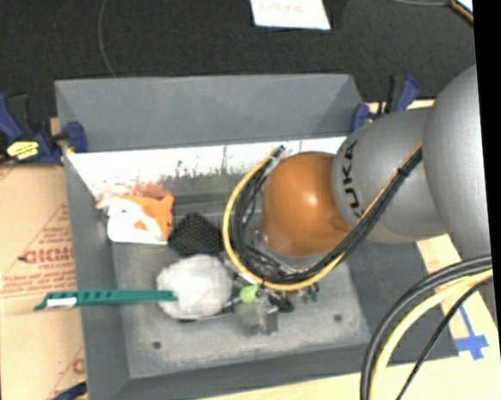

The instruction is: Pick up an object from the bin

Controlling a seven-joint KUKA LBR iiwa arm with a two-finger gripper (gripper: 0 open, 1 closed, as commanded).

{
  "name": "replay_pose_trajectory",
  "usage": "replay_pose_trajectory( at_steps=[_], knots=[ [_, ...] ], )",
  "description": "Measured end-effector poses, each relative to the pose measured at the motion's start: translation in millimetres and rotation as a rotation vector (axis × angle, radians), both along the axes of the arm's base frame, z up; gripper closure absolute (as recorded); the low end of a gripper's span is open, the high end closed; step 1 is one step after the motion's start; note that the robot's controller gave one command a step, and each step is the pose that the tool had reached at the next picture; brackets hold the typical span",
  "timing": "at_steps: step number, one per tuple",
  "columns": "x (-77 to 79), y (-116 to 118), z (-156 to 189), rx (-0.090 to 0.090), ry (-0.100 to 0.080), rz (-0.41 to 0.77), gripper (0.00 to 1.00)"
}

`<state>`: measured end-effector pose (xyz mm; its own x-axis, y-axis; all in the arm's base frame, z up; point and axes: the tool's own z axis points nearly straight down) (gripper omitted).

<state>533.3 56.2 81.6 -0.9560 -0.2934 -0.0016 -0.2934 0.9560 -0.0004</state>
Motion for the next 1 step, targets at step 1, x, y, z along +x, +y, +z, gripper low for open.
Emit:
replay_pose_trajectory(
  at_steps=[1],
  knots=[
    [4.2, -10.8, -9.4, 0.004, -0.009, -0.132, 0.0]
  ],
)
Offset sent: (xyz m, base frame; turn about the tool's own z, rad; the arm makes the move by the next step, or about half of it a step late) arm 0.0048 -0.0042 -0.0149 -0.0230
